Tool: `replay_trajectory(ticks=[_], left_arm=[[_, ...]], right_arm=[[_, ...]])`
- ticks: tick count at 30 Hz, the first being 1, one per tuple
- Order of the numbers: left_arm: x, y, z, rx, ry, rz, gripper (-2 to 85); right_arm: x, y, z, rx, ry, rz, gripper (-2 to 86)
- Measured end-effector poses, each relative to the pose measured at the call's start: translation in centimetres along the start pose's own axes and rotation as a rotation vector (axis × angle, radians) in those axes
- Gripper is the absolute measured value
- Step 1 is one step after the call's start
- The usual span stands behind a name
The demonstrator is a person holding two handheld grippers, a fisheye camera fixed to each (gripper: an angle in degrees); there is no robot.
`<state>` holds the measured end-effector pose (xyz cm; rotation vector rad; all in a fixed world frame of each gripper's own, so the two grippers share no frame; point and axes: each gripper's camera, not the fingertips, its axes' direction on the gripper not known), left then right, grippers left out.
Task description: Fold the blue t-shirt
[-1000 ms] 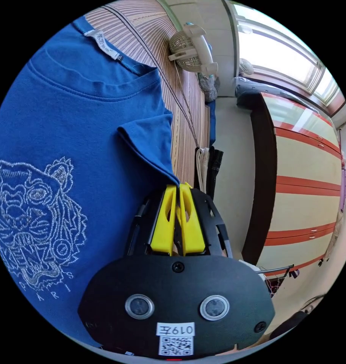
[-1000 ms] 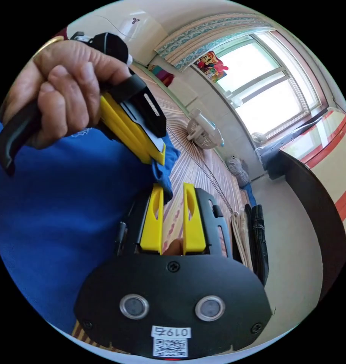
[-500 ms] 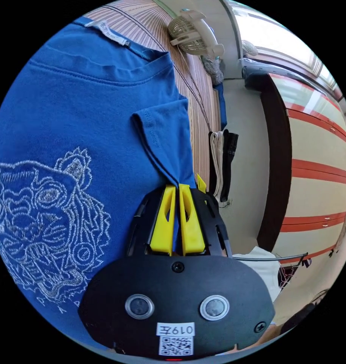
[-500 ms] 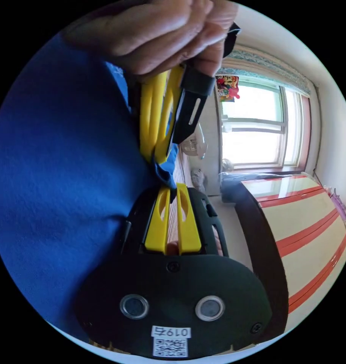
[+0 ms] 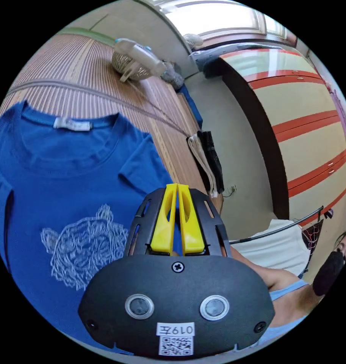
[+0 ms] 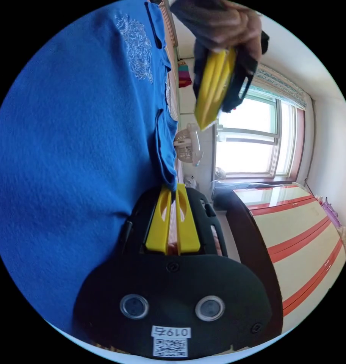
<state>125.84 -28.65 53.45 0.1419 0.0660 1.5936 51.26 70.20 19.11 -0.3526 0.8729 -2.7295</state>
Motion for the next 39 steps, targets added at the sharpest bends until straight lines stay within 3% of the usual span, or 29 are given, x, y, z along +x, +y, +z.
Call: replay_trajectory(ticks=[6, 9, 12, 16, 30, 39], left_arm=[[1.3, -10.0, 4.7, 0.005, -0.175, -0.006, 0.9], [0.9, -13.2, 7.5, -0.132, -0.183, -0.069, 0.8], [0.9, -14.3, 8.1, -0.158, -0.334, -0.110, 0.7], [0.3, -15.3, 7.4, -0.140, -0.287, -0.145, 0.6], [7.0, -17.1, 4.6, -0.123, -0.426, -0.019, 0.5], [11.6, -18.2, 0.4, -0.134, -0.318, 0.031, 0.7]], right_arm=[[-0.3, -2.9, -1.8, 0.005, 0.029, -0.062, -0.9], [-0.5, -4.1, -2.4, 0.009, 0.026, -0.072, -0.9], [-0.8, -5.2, -2.6, 0.014, 0.026, -0.070, -0.9], [-1.8, -6.5, -2.6, 0.011, 0.044, -0.092, -0.9], [-5.9, -8.3, 0.6, -0.082, -0.104, -0.175, -0.2], [-11.6, -5.9, 5.9, -0.080, -0.067, -0.230, 8.3]])
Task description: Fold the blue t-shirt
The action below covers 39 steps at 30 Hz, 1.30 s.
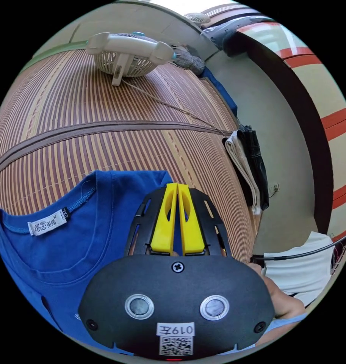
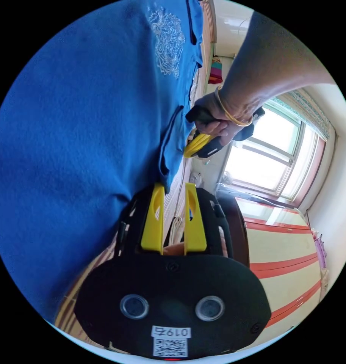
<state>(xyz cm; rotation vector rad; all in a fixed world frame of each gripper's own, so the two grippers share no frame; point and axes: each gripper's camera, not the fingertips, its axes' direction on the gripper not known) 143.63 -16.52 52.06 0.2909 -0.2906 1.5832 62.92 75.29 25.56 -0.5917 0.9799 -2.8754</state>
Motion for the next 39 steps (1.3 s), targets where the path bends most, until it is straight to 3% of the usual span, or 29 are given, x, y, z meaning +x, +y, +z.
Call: replay_trajectory(ticks=[6, 9, 14, 17, 20, 26, 32, 39], left_arm=[[2.9, 0.5, -6.4, 0.066, 0.008, 0.028, 0.8], [5.9, 3.4, -9.7, 0.054, -0.035, 0.161, 0.8], [14.9, 13.7, -10.5, 0.065, -0.136, 0.479, 0.8], [19.7, 17.6, -10.1, 0.126, -0.267, 0.558, 0.8], [22.9, 18.4, -10.2, 0.121, -0.312, 0.572, 0.7], [26.1, 18.4, -10.0, -0.011, -0.395, 0.575, 0.7], [31.0, 19.8, -11.3, -0.009, -0.515, 0.655, 0.8], [32.8, 19.5, -13.8, -0.020, -0.459, 0.621, 0.8]], right_arm=[[-5.9, 4.4, 3.2, 0.034, -0.029, -0.031, 10.3], [-6.8, 8.7, 5.4, 0.065, -0.179, 0.154, 7.8], [-3.5, 18.6, 19.6, 0.039, -0.712, 0.850, 5.8], [-2.5, 22.9, 30.4, 0.192, -1.089, 1.160, 2.7], [-3.9, 23.5, 41.8, 0.273, -1.318, 1.320, -0.1], [-12.7, 18.1, 60.8, 0.082, -1.609, 1.206, 1.0], [-20.5, 17.0, 70.6, 0.072, -1.700, 1.189, 6.4], [-27.2, 16.2, 77.8, 0.102, -1.820, 1.159, 3.9]])
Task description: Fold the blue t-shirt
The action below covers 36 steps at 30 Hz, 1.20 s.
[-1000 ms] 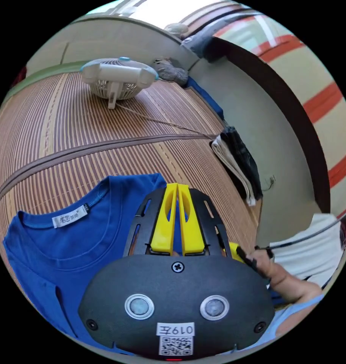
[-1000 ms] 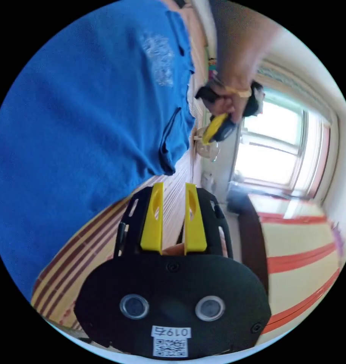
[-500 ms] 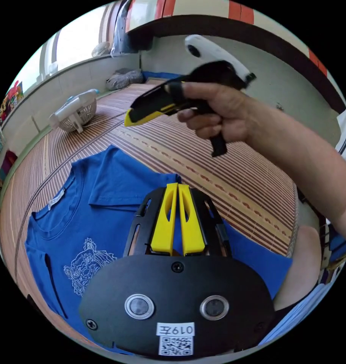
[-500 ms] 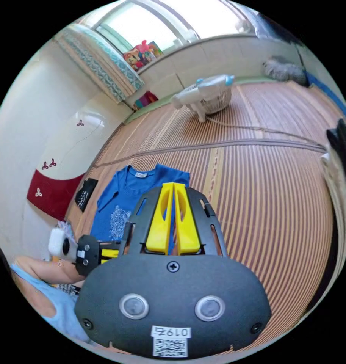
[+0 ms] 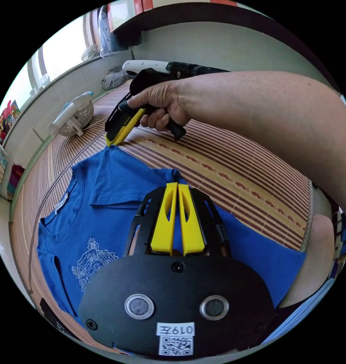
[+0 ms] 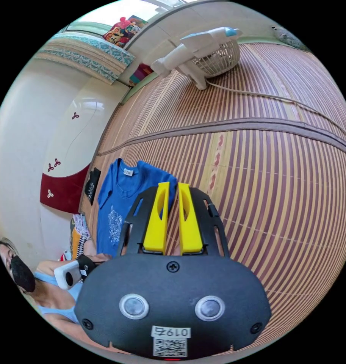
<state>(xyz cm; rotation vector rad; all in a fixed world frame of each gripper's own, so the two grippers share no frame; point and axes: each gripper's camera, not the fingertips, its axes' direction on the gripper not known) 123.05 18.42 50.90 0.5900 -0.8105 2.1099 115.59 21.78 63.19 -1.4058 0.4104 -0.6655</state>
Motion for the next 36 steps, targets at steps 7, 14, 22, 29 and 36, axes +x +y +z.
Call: replay_trajectory(ticks=[7, 14, 22, 29, 36], left_arm=[[3.1, -0.8, -2.7, -0.016, -0.103, 0.089, 0.9], [4.6, -0.9, -4.3, -0.019, -0.147, 0.092, 0.9], [4.9, -0.2, -5.1, -0.015, -0.163, 0.100, 0.9], [4.6, 1.2, -5.0, 0.003, -0.180, 0.096, 0.8], [3.5, 3.1, -4.5, 0.030, -0.164, 0.097, 0.8]], right_arm=[[5.2, -1.1, 2.9, 0.023, 0.039, -0.062, -0.7], [7.0, -1.7, 7.3, 0.007, 0.120, -0.083, 0.7], [10.5, 0.3, 6.9, -0.018, 0.018, -0.095, 6.5], [11.0, 1.5, 9.9, -0.085, 0.032, -0.151, 0.0], [9.9, 2.0, 10.4, -0.085, 0.132, -0.151, 1.1]])
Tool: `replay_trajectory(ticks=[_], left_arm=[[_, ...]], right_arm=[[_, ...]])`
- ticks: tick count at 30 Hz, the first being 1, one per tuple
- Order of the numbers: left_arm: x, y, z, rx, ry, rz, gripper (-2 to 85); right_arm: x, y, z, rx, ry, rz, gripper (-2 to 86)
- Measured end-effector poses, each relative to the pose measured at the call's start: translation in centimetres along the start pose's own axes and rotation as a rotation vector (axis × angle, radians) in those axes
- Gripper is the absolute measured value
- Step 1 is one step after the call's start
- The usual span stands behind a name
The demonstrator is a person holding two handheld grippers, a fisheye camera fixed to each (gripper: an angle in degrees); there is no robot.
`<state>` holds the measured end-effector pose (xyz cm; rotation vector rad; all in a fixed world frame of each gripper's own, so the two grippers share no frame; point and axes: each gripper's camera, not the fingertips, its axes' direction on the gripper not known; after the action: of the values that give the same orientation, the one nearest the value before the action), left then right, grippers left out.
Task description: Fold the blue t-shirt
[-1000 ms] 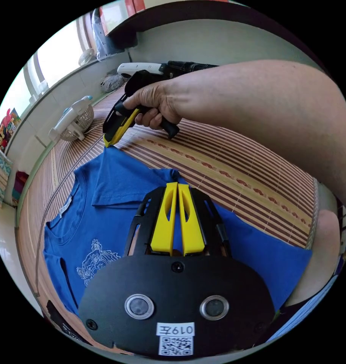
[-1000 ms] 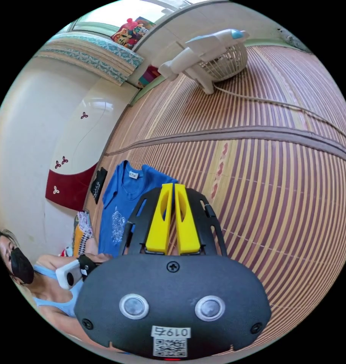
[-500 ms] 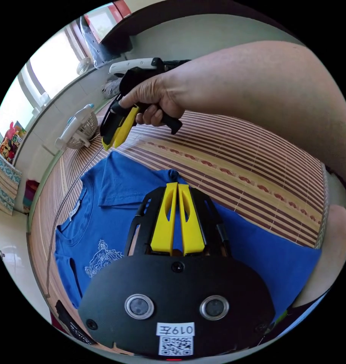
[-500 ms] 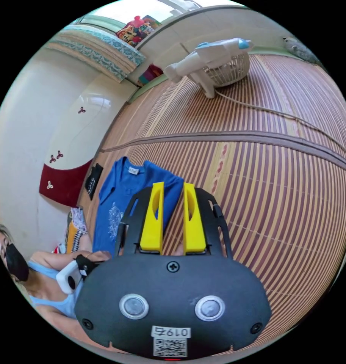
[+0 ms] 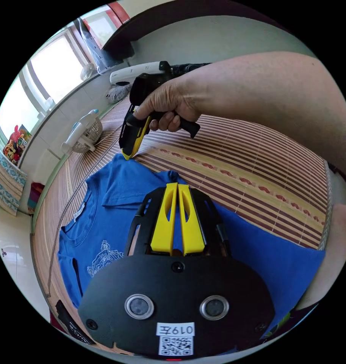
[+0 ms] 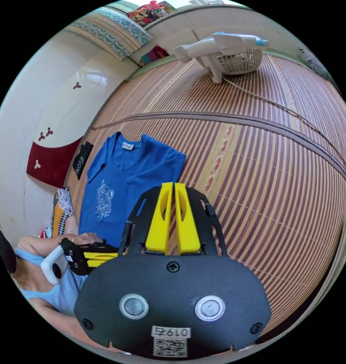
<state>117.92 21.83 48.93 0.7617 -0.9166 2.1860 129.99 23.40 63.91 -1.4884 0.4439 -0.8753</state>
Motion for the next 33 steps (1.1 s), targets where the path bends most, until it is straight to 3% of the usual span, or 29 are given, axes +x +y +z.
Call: replay_trajectory(ticks=[6, 8, 13, 20, 25, 30, 33], left_arm=[[-6.6, 5.1, -2.4, 0.140, 0.116, -0.178, 0.8], [-11.1, 7.7, -1.9, 0.174, 0.168, -0.326, 0.7], [-17.0, 9.3, 2.4, 0.114, 0.208, -0.481, 0.8], [-16.9, 9.4, 8.6, -0.033, 0.141, -0.423, 0.9], [-17.4, 11.0, 10.0, -0.035, 0.160, -0.432, 0.9], [-17.5, 12.7, 11.1, -0.032, 0.163, -0.433, 0.9], [-17.2, 13.8, 11.7, -0.029, 0.153, -0.428, 0.9]], right_arm=[[-1.4, 4.1, -3.2, 0.083, -0.051, -0.022, 6.2], [-2.9, 7.0, -3.5, 0.054, -0.044, -0.073, 6.4], [-5.2, 11.1, -2.7, -0.008, -0.032, -0.110, 6.4], [-7.5, 12.5, -4.0, 0.011, -0.022, -0.136, 0.9], [-6.6, 14.2, -6.2, 0.051, -0.069, -0.049, -0.6], [-7.8, 15.8, -8.7, 0.102, -0.089, -0.018, 1.6], [-9.1, 16.1, -10.8, 0.134, -0.093, -0.005, 7.1]])
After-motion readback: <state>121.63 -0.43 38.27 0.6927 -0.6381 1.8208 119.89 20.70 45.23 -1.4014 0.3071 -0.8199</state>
